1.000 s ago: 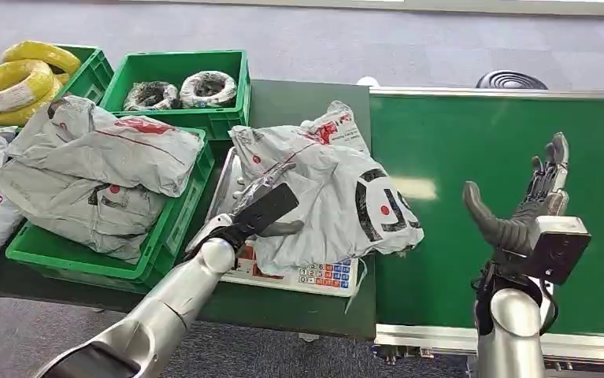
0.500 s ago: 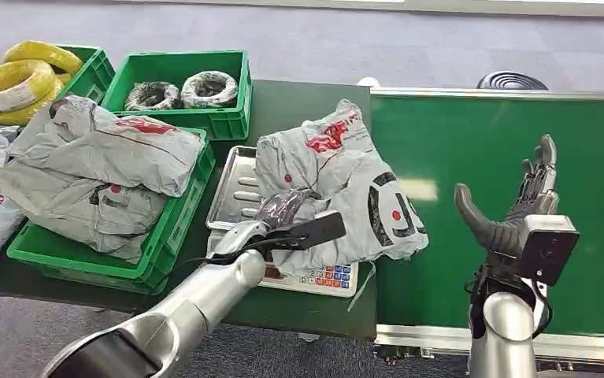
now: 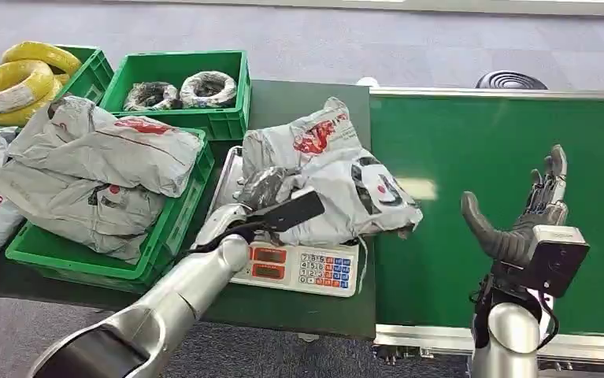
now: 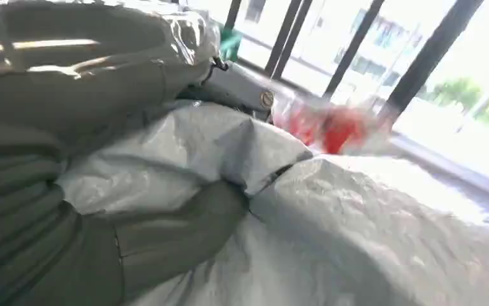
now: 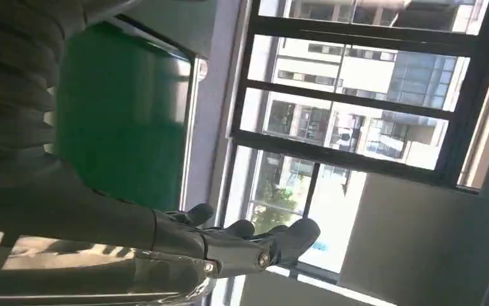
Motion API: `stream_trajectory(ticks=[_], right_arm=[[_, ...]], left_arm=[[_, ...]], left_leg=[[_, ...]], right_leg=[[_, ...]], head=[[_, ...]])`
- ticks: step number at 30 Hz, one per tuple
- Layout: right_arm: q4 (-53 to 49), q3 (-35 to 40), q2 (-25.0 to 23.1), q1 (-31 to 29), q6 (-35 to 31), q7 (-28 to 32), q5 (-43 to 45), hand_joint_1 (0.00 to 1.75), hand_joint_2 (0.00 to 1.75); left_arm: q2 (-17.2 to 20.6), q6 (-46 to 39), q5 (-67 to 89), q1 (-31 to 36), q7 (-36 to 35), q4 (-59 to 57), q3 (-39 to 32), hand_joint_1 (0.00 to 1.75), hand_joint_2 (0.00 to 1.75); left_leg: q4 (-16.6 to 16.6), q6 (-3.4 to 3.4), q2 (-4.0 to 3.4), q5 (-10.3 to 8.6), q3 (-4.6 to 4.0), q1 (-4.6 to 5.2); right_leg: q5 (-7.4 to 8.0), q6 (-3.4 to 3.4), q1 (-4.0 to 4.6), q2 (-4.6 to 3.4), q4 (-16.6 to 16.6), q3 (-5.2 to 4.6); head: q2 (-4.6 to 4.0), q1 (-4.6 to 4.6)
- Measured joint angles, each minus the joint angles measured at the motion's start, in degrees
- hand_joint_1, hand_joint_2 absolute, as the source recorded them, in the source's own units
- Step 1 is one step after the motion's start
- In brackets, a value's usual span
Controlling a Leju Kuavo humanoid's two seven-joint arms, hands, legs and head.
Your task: Moved the parcel from conveyor to table for the left to box.
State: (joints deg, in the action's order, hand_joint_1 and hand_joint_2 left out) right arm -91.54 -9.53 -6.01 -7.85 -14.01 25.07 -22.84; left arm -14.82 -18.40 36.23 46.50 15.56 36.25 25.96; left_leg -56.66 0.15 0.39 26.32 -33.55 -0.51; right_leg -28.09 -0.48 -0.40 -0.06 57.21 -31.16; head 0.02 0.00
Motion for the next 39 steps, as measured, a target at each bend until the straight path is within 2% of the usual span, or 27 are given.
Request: stream_trajectory(ticks=[7,11,14,28,32,34,37,39], right_arm=[[-1.9,-2.7,0.1,5.0,0.0,2.0,2.2,0.00,1.75],[-3.1,-3.8,0.2,7.1,-0.2,2.5,2.8,0.00,1.75],[-3.8,-4.2,0.2,7.8,-0.2,2.6,2.8,0.00,1.75],[-4.7,-4.3,0.1,8.2,-0.3,2.6,2.8,0.00,1.75],[-4.7,-4.5,0.1,8.4,-0.6,2.6,3.0,0.00,1.75],[-4.8,-4.8,0.1,8.7,-1.1,2.6,3.0,0.00,1.75],[-4.7,-5.2,0.3,8.6,-1.2,2.4,3.1,0.00,1.75],[-4.7,-5.3,0.6,8.2,-1.1,1.8,2.9,0.00,1.75]], left_arm=[[7.5,2.6,-15.3,-9.4,3.2,36.3,-12.2,1.75,1.75],[9.9,1.0,-21.3,-15.0,8.1,50.4,-20.0,1.75,1.75],[10.9,1.0,-21.9,-17.7,8.7,56.2,-23.4,1.75,1.75],[12.0,0.9,-21.9,-20.3,9.0,63.4,-26.2,1.75,1.75],[12.5,-6.6,-18.7,-21.5,9.4,64.5,-28.5,1.75,1.75],[13.7,-7.8,-14.6,-22.6,4.7,64.4,-30.8,1.75,1.75],[16.0,-2.8,-8.9,-23.9,-4.8,60.7,-33.8,1.71,1.75],[17.6,1.5,-5.2,-24.6,-8.3,56.3,-34.9,1.66,1.75]], left_leg=[[0.1,0.04,-0.22,0.05,-0.08,-0.03],[0.1,0.05,-0.32,0.05,-0.10,-0.03],[0.1,0.05,-0.24,0.05,-0.11,-0.03],[0.1,0.04,-0.11,0.04,-0.06,-0.02],[0.1,0.04,-0.25,0.05,-0.05,-0.02],[0.1,0.05,-0.27,0.05,-0.04,-0.03],[0.1,0.05,-0.24,0.04,-0.04,-0.03],[0.1,0.05,-0.29,0.03,-0.01,-0.04]], right_leg=[[-0.05,0.03,0.03,-0.22,0.0,-0.15],[-0.07,0.05,0.03,-0.23,0.0,-0.20],[-0.08,0.04,0.03,-0.19,0.0,-0.17],[-0.03,0.01,0.01,-0.17,0.0,-0.09],[-0.04,0.01,0.02,-0.24,0.0,-0.12],[-0.06,0.04,0.02,-0.23,0.0,-0.14],[-0.07,0.05,0.03,-0.20,0.0,-0.12],[-0.07,0.05,0.03,-0.22,0.0,-0.11]], head=[[0.00,-0.02],[0.00,-0.02],[0.00,-0.04],[0.00,-0.04],[0.00,-0.02],[0.00,-0.02],[0.00,-0.04],[0.00,0.00]])
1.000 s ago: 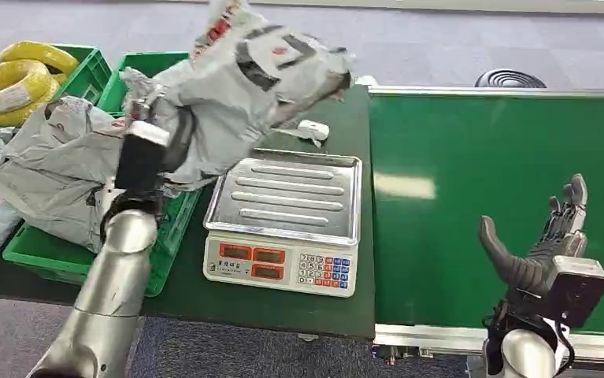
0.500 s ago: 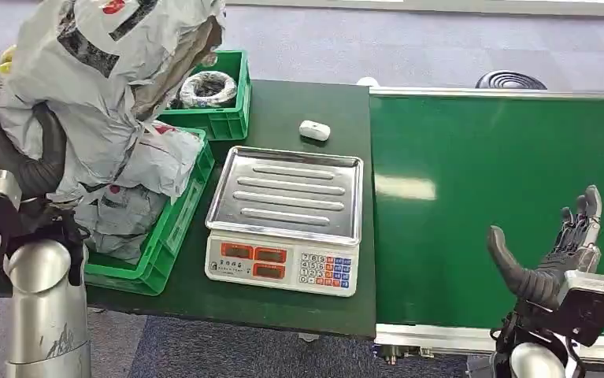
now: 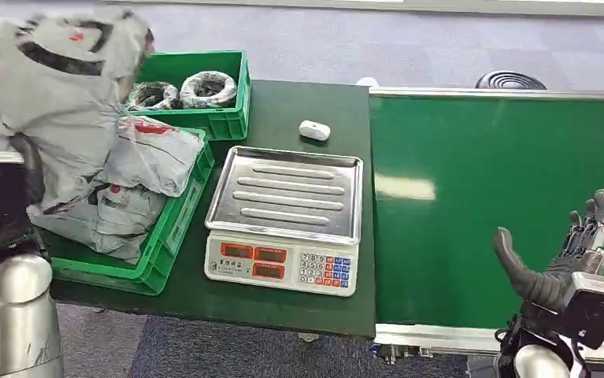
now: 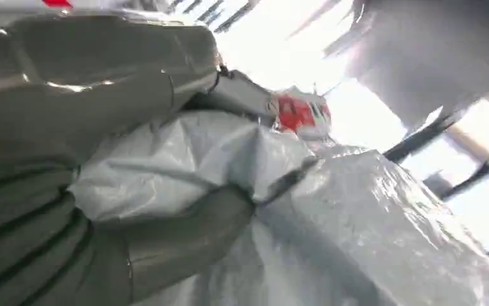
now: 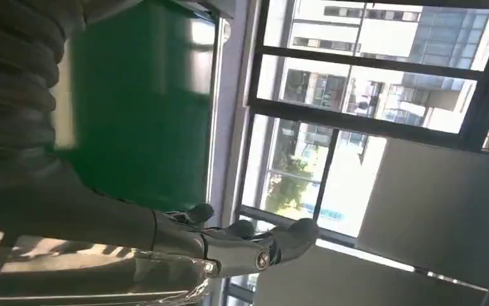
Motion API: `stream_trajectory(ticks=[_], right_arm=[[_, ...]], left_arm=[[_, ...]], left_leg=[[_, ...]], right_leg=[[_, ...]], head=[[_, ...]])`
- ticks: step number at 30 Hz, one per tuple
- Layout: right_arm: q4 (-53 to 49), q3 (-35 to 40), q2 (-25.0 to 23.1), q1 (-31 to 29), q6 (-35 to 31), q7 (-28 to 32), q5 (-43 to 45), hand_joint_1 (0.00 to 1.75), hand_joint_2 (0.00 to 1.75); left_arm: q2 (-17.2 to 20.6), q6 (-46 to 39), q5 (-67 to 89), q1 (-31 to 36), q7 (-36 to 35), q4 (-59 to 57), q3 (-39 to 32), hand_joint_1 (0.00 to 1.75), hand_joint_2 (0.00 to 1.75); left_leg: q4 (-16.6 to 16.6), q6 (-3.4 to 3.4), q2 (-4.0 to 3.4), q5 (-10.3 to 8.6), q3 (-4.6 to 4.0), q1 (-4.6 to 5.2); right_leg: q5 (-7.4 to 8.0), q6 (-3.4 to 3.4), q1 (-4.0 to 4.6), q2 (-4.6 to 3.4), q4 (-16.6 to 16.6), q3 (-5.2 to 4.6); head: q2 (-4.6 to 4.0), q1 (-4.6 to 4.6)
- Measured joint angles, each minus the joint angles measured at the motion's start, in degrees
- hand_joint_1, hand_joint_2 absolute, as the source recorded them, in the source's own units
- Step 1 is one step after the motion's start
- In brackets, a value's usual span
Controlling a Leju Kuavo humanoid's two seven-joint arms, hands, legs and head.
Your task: Moved the parcel from conveyor to table for the left to box.
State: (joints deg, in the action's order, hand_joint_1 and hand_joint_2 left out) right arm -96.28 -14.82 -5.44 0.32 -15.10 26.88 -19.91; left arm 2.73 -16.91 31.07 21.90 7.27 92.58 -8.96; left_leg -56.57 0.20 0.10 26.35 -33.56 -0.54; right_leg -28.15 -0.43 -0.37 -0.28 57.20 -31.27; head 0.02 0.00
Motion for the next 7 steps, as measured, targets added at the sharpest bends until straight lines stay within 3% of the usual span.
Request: stream_trajectory(ticks=[4,7], right_arm=[[0.0,0.0,0.1,-0.6,0.4,-1.7,-1.0,0.00,1.75],[0.0,-0.1,0.1,-0.4,0.4,-2.4,-1.2,0.00,1.75]], left_arm=[[2.5,10.3,9.5,-0.3,-8.0,-11.2,-0.3,1.50,1.75],[3.7,9.9,12.4,-0.7,-8.1,-18.8,-0.6,1.50,1.75]], left_leg=[[0.0,0.00,-0.04,-0.01,0.05,0.02],[0.0,0.00,-0.08,0.00,0.05,0.02]], right_leg=[[0.02,-0.01,-0.02,-0.01,0.0,0.08],[0.03,-0.02,-0.02,-0.08,0.0,0.03]], head=[[0.00,-0.04],[0.00,-0.04]])
